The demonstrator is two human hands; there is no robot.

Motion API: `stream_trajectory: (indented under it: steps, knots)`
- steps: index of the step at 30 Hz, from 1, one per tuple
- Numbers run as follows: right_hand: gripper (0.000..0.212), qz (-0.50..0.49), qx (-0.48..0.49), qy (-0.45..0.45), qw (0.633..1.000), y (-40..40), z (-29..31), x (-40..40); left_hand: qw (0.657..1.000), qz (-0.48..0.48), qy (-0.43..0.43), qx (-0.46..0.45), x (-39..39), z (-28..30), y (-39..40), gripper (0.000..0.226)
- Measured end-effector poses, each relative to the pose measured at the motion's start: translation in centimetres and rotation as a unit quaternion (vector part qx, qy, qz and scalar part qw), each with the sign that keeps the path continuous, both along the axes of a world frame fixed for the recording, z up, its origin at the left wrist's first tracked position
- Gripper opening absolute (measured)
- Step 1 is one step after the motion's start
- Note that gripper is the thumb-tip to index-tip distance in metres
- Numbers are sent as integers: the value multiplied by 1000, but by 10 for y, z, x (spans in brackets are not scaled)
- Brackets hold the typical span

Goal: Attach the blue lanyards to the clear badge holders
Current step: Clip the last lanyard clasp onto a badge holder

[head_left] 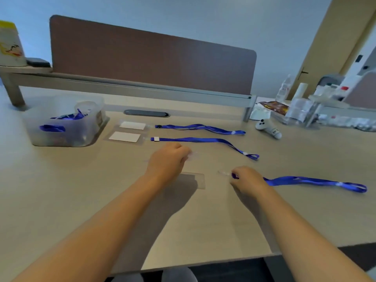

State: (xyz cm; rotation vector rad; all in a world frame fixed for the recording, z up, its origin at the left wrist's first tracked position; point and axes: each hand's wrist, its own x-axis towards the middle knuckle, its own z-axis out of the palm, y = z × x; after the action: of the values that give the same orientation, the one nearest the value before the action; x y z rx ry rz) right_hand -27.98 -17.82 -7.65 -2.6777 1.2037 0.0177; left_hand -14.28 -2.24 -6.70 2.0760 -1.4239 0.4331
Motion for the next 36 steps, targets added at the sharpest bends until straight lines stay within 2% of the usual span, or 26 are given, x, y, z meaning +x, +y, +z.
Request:
stream_trajectory:
  steps: [2,4,6,9,12,16,18,21,26,29,36]
  knots:
    - [29,6,-13,-11,1000,-4,-5,-3,1000,10,12,14,-2,-4,-9,27]
    - [23,11,-32,-17,999,-4,-7,-1,999,22,20,25,-5,-6,-12,26]
    - [27,30,-42,-32,998,-4,-9,3,998,32,34,35,-5,-8,-17,25]
    - [20,38,-13,-63,997,-2,-11,8,996,56,61,35,-5,-7,-22,22]
    - [15,38,32,-91,995,1,-10,13,990,89,112,-6,-2,-4,-27,16]
    - [30,57,70,-124,988,9,-2,19,968,115,202,-90,0,6,-26,8]
    - [32,55,105,-191,974,13,5,23,958,109,235,-121,-1,12,-24,10]
    - [26,53,193,-297,934,22,16,31,941,107,288,-145,-1,19,-21,20]
    - [17,34,258,-388,884,40,37,46,906,94,378,-168,-4,23,-18,22]
    - [26,18,296,-400,867,49,44,51,878,85,435,-183,-3,24,-15,18]
    - [25,1,318,-379,869,65,55,56,876,50,435,-202,-2,24,-7,18]
